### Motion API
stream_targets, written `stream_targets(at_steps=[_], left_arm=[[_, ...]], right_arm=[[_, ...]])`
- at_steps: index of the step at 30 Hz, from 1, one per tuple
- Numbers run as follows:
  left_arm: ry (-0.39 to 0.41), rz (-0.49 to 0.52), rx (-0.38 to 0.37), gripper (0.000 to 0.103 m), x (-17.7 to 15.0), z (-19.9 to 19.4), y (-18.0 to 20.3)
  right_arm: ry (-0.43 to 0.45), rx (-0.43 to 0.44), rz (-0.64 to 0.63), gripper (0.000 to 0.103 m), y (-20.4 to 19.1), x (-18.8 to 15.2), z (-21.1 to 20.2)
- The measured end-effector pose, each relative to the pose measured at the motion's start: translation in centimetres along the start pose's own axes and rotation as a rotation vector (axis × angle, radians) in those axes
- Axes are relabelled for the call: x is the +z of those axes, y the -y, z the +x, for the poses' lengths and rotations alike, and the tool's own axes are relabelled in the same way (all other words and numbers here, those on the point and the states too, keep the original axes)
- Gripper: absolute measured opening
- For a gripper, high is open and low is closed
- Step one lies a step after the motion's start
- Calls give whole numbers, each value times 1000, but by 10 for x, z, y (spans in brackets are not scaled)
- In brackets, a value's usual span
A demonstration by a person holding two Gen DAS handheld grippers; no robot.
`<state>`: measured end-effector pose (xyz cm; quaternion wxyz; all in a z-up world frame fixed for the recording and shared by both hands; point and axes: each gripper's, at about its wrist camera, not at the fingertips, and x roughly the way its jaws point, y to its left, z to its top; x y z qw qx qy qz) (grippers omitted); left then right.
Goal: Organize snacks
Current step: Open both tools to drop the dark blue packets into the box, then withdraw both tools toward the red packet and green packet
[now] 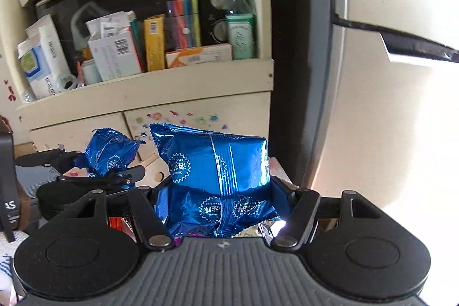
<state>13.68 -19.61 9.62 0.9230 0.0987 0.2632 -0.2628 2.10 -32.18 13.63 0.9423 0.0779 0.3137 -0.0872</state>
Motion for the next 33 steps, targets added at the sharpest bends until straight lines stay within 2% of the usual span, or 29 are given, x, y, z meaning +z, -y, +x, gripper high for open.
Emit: stream_targets(at_steps=[2, 4, 6, 16, 21, 33], left_arm=[[-9, 4, 2, 66, 0, 7, 2], [-12, 15, 24, 88, -4, 13, 5], [4, 12, 25, 92, -7, 13, 5], [39, -75, -17, 96, 12, -12, -8], [35, -49, -12, 97, 14, -29, -15], [-71, -1, 72, 99, -9, -45, -67]], right_arm=[[-23, -10, 14, 75, 3, -3, 5], [-44, -20, 37, 83, 7, -5, 9], [-55, -26, 64, 90, 11, -6, 11], [-51, 22, 79, 94, 10, -7, 4], [-68, 57, 54, 94, 0, -9, 3], [-153, 135, -2, 96, -29, -21, 9]])
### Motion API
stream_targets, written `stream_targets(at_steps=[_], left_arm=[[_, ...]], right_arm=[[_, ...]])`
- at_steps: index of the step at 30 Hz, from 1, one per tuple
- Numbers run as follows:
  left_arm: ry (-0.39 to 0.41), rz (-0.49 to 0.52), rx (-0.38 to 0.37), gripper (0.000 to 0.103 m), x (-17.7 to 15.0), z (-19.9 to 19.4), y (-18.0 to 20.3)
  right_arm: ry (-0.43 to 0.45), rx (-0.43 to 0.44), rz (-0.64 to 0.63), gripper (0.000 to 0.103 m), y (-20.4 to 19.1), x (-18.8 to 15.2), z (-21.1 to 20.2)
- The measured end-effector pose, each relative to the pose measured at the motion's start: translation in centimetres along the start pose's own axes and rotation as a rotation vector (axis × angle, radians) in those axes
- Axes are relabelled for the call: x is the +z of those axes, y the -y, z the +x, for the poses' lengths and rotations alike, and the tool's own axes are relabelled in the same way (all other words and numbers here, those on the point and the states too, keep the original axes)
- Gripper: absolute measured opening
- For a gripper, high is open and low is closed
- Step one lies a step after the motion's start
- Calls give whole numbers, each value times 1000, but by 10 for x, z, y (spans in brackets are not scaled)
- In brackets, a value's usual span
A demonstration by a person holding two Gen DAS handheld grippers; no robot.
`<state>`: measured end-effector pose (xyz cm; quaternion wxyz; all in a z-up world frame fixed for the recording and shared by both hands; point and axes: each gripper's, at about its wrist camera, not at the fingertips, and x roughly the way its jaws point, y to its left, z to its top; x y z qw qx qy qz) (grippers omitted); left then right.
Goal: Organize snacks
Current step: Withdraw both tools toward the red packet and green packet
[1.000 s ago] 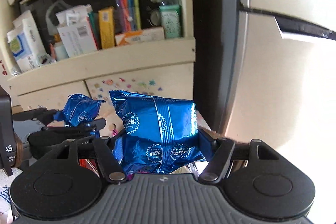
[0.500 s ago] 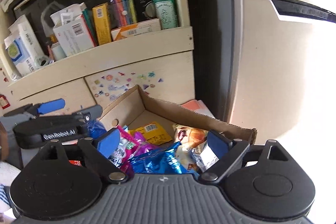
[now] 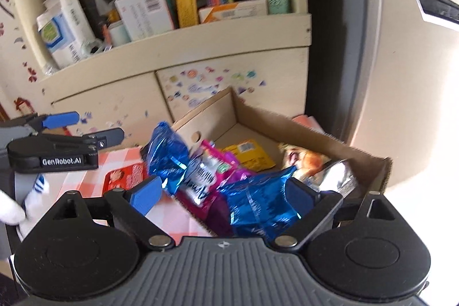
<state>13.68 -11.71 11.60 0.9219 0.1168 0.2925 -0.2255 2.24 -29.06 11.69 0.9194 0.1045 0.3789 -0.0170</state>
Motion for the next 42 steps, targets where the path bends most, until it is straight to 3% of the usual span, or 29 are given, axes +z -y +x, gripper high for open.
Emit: stream_targets(at_steps=[8, 26, 42], left_arm=[[-80, 133, 6, 99, -34, 25, -16], [-125, 348, -123, 99, -71, 76, 4], [-159, 298, -121, 98, -79, 107, 5]], right_arm=[[-91, 95, 15, 96, -18, -14, 8], [-291, 61, -13, 99, -44, -56, 40], [-355, -19, 129, 99, -27, -73, 61]])
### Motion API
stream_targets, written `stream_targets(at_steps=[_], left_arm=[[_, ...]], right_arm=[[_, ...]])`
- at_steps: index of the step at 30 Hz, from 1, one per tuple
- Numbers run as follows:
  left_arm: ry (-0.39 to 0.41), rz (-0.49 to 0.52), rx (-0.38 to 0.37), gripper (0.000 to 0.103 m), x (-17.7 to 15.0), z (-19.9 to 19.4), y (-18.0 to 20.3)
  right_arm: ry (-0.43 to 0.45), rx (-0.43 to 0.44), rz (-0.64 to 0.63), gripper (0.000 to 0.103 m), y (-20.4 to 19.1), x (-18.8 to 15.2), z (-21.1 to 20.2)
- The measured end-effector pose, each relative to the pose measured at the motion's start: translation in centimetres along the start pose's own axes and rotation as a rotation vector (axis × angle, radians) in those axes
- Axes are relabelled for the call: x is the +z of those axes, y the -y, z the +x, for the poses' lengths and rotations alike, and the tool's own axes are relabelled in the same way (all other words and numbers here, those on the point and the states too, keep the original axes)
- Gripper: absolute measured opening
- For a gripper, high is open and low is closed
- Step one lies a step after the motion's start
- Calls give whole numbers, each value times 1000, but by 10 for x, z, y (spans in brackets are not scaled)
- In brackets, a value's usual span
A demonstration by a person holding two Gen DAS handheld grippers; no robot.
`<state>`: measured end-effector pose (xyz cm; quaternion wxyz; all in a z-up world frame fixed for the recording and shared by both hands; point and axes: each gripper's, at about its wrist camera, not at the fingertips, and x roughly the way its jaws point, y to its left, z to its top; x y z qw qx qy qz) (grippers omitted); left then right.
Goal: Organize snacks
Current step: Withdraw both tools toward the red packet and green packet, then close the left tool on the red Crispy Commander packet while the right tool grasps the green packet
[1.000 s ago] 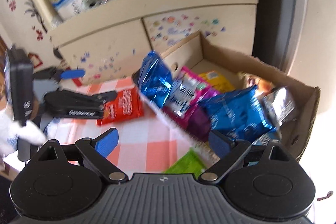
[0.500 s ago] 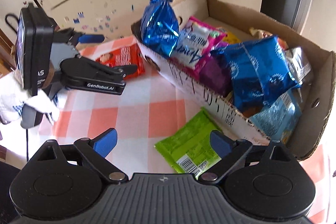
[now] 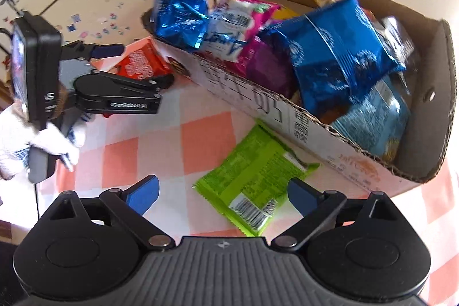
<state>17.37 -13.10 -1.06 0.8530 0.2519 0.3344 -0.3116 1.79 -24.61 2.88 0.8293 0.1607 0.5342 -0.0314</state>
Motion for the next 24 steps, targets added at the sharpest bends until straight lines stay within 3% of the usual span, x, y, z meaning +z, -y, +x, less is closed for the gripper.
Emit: stream_targets(at_steps=[3, 9, 17, 24], left_arm=[[-8, -35, -29, 89, -1, -1, -2], [-18, -8, -34, 74, -6, -12, 1], [-73, -101, -35, 71, -24, -35, -9], [-113, -245, 2, 72, -42, -53, -18]], right_arm=[[-2, -30, 15, 99, 0, 1, 10], [26, -85, 12, 100, -6, 2, 27], [111, -177, -39, 94, -18, 2, 39], [151, -156, -171, 80, -32, -4, 46]])
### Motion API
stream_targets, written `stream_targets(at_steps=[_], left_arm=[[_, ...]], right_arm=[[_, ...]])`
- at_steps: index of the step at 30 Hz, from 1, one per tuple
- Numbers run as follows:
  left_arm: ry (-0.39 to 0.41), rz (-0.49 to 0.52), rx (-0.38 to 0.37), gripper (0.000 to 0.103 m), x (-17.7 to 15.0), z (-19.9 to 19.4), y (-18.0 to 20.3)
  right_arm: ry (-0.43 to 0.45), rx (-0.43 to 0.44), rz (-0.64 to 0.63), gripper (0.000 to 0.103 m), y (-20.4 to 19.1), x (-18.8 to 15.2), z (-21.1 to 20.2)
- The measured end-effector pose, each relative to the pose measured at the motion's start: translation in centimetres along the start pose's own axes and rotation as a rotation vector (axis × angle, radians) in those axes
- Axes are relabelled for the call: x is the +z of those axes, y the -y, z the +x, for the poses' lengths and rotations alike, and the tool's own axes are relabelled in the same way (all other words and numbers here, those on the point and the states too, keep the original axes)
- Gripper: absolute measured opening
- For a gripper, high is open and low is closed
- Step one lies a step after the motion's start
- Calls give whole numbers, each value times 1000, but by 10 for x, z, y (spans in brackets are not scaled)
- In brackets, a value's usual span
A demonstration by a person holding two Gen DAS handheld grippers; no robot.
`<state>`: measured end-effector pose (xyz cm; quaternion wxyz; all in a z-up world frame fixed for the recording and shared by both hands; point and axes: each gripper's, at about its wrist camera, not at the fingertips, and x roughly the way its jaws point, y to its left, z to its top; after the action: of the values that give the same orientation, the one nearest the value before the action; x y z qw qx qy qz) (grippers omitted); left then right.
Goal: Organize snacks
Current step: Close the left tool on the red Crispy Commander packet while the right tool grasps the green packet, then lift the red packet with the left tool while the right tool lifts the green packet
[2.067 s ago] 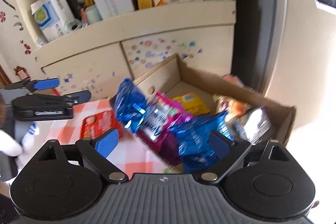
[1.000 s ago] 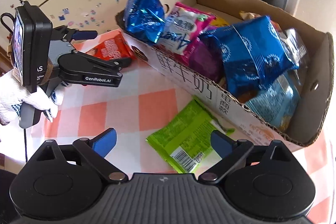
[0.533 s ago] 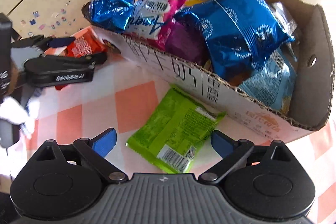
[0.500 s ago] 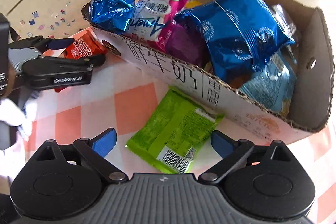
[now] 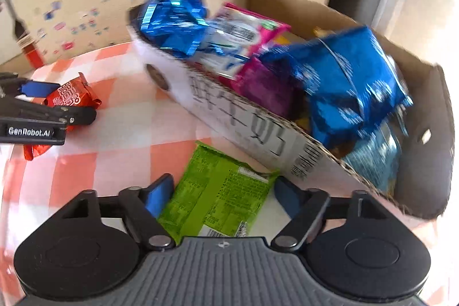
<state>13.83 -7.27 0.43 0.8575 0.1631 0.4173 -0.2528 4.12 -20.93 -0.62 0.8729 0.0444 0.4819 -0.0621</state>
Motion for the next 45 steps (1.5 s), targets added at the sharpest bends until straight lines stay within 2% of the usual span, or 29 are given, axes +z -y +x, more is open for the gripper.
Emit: stream_targets(at_steps=[2, 8, 10, 12, 17, 21, 24, 28, 33, 35, 37, 38, 40, 42, 45], left_arm=[[-2, -20, 24, 72, -7, -5, 1], [-10, -87, 63, 72, -18, -23, 4], [-15, -118, 70, 72, -21, -29, 2], [-25, -146, 74, 75, -24, -33, 1], [-53, -178, 74, 80, -35, -32, 0], [-46, -169, 69, 82, -34, -31, 0], [-45, -133, 63, 90, -35, -28, 5], [-31, -74, 71, 93, -36, -29, 14], [-34, -66, 68, 93, -37, -29, 15], [-32, -56, 65, 92, -37, -30, 17], [-34, -63, 49, 82, -36, -31, 17], [-34, -62, 39, 80, -36, -32, 18], [-30, -40, 31, 74, -34, -33, 21], [-25, -27, 18, 71, -33, -33, 23], [-15, -26, 1, 67, -32, -35, 26]], right_arm=[[12, 20, -46, 79, -5, -1, -1], [18, 162, -234, 76, -25, -10, -8], [9, 239, -289, 76, -26, -12, -12], [-3, 268, -296, 77, -27, -11, -16], [-23, 271, -229, 86, -21, -9, -16], [-25, 247, -270, 89, -28, -8, -11], [-28, 240, -291, 92, -31, -9, -13], [-29, 207, -337, 92, -38, -10, -13], [-31, 211, -331, 92, -37, -6, -10], [-31, 213, -331, 91, -37, -6, -9], [-28, 216, -332, 86, -37, -6, -11], [-26, 217, -332, 85, -36, -5, -12], [-20, 220, -330, 77, -35, -4, -13], [-15, 220, -328, 68, -33, -3, -14], [-16, 228, -318, 62, -31, -2, -16]])
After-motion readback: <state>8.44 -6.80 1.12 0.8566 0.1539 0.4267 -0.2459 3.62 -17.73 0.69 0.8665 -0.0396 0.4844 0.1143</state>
